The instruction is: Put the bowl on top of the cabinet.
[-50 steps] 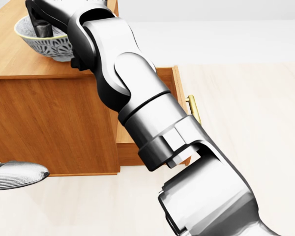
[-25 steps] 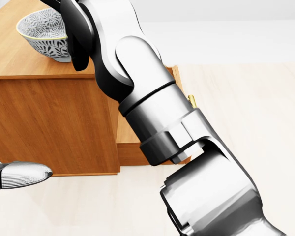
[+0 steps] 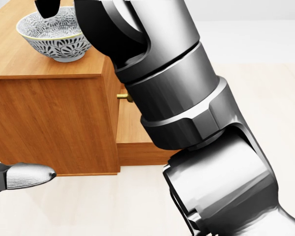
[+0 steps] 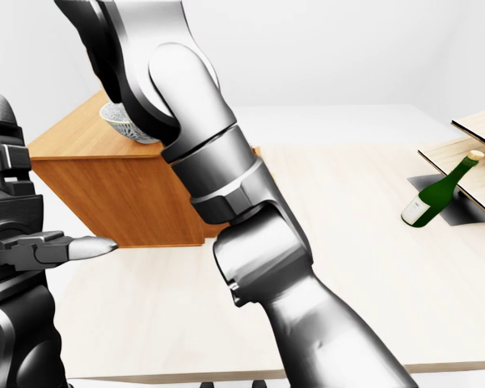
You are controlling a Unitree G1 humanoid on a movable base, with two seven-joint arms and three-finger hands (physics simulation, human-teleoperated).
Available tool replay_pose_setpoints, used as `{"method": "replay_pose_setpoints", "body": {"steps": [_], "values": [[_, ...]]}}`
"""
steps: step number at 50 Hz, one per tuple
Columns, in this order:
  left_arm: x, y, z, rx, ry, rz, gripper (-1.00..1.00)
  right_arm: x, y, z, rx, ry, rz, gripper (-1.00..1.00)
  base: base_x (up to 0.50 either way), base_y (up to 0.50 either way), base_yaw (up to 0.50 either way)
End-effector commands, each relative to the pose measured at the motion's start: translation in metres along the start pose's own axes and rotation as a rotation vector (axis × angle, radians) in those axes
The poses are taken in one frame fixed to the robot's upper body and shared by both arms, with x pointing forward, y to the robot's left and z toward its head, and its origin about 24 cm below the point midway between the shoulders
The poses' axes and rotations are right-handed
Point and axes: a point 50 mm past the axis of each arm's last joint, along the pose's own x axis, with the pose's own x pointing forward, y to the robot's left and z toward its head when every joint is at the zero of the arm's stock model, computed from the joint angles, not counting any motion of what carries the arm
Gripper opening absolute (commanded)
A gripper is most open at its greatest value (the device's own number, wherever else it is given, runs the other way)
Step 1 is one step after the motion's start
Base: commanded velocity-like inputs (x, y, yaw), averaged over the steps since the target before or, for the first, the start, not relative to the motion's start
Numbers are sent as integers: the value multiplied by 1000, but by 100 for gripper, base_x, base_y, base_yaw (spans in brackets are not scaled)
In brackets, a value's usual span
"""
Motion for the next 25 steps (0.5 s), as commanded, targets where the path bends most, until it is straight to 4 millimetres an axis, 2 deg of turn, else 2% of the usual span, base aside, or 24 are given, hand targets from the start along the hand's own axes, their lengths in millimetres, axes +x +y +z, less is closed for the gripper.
{"method": "replay_pose_setpoints", "body": {"steps": [1, 4, 6, 7, 16, 25], "values": [[-1, 0, -1, 2, 8, -3, 100, -11, -41, 15, -32, -69, -82, 100, 0, 0, 0], [0, 0, 0, 1, -3, -2, 100, -14, -56, 19, -38, -83, -107, 100, 0, 0, 0], [0, 0, 1, 1, -4, -2, 100, -16, -56, 20, -42, -93, -117, 100, 0, 0, 0], [0, 0, 1, 1, -6, -2, 100, -18, -64, 21, -48, -97, -127, 100, 0, 0, 0], [1, 1, 1, 2, -8, 1, 100, -33, -86, 20, -61, -120, -197, 100, 0, 0, 0], [0, 0, -1, 4, 3, 1, 100, -56, -103, -2, -79, -89, -273, 100, 0, 0, 0]]}}
